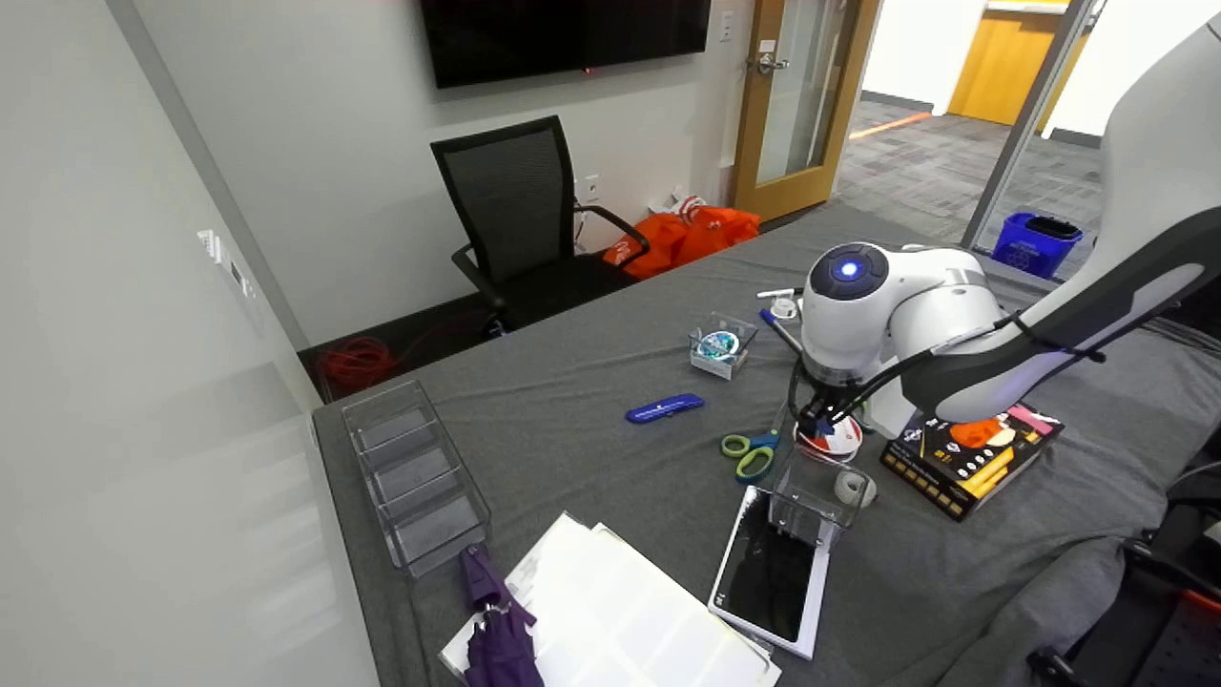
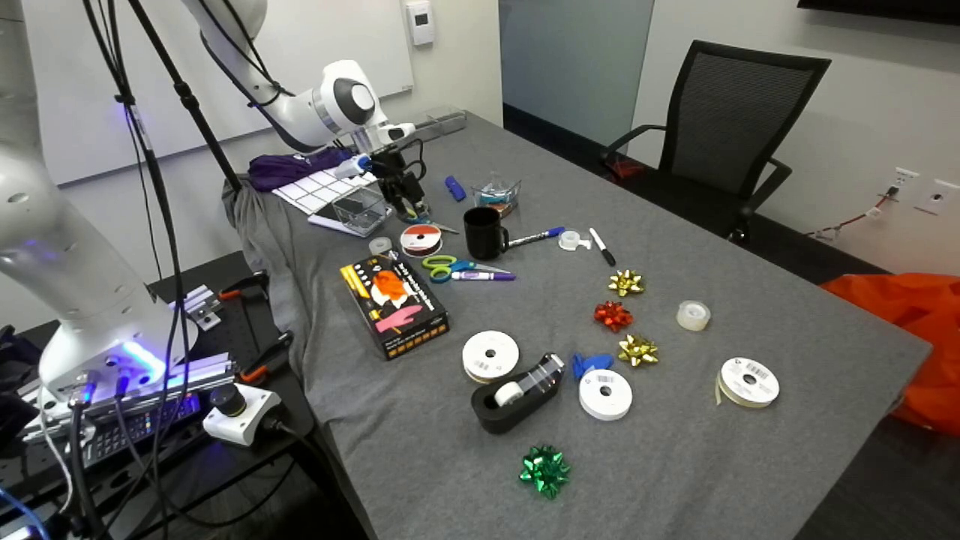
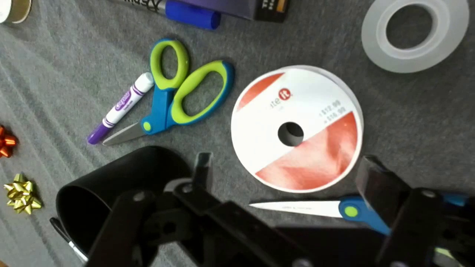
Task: Remove the object in the clear case on the left and put it on the table
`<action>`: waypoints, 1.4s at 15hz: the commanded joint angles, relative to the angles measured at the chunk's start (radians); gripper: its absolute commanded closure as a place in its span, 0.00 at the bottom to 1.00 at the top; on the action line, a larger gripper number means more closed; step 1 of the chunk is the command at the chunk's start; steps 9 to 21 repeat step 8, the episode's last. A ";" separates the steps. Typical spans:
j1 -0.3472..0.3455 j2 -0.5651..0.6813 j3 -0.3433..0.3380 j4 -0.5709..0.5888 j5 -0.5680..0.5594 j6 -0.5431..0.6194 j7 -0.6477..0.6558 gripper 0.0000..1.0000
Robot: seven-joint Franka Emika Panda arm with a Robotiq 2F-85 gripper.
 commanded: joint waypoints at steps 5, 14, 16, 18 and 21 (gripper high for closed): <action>-0.074 -0.205 0.090 -0.157 0.335 0.117 -0.402 0.00; -0.102 -0.287 0.143 -0.215 0.558 0.115 -0.610 0.00; -0.102 -0.287 0.143 -0.215 0.558 0.115 -0.610 0.00; -0.102 -0.287 0.143 -0.215 0.558 0.115 -0.610 0.00; -0.102 -0.287 0.143 -0.215 0.558 0.115 -0.610 0.00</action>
